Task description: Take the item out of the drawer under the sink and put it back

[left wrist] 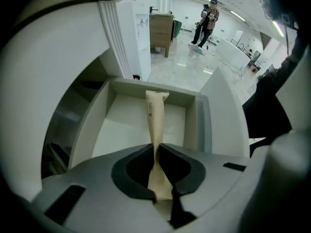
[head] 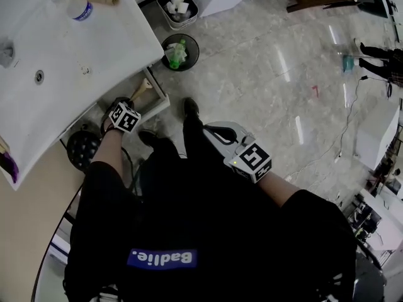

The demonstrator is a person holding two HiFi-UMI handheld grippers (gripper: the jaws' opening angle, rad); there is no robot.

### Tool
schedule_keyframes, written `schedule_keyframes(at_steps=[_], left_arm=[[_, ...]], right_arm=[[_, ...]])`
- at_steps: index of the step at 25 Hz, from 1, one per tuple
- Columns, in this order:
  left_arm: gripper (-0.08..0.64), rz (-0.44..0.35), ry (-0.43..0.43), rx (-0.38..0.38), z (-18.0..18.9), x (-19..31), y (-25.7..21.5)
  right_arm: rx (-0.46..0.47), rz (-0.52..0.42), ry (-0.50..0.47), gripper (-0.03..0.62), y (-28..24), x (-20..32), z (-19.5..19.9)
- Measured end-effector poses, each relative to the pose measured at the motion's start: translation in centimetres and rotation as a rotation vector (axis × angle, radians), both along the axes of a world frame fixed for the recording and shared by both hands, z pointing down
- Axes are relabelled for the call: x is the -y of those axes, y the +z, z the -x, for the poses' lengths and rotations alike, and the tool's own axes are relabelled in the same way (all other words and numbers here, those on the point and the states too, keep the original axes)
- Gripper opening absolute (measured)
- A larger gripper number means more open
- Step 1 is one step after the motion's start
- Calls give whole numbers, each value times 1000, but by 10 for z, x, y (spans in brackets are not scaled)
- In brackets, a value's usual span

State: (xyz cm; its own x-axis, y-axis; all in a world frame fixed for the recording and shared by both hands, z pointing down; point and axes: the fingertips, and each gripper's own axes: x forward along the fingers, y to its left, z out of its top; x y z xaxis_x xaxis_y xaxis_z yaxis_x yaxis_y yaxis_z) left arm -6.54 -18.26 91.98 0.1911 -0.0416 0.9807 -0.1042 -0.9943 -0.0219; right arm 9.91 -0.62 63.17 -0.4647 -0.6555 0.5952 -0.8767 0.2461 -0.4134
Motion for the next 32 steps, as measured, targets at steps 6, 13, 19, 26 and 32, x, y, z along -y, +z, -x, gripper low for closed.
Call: schedule_keyframes(at_steps=[6,13,19,26,32], left_arm=[[36,33,62,40,-5,-6,23],[38,95,59,101,-1,-15,32],[150,89,44,137,2,-6,4],[150,15,-9,44,-1,-11,-65],[150,-32,-166,-62,20,-30,-122]], right_arm=[[-20,34,28,2,8,-10,-11],[-31,31,41,2,7,-16,-18],[-25,-27,55,2,-5,-6,-18],[4,-107,19,2,-29,15,-9],[35,-172,-13,2,-55,32,8]])
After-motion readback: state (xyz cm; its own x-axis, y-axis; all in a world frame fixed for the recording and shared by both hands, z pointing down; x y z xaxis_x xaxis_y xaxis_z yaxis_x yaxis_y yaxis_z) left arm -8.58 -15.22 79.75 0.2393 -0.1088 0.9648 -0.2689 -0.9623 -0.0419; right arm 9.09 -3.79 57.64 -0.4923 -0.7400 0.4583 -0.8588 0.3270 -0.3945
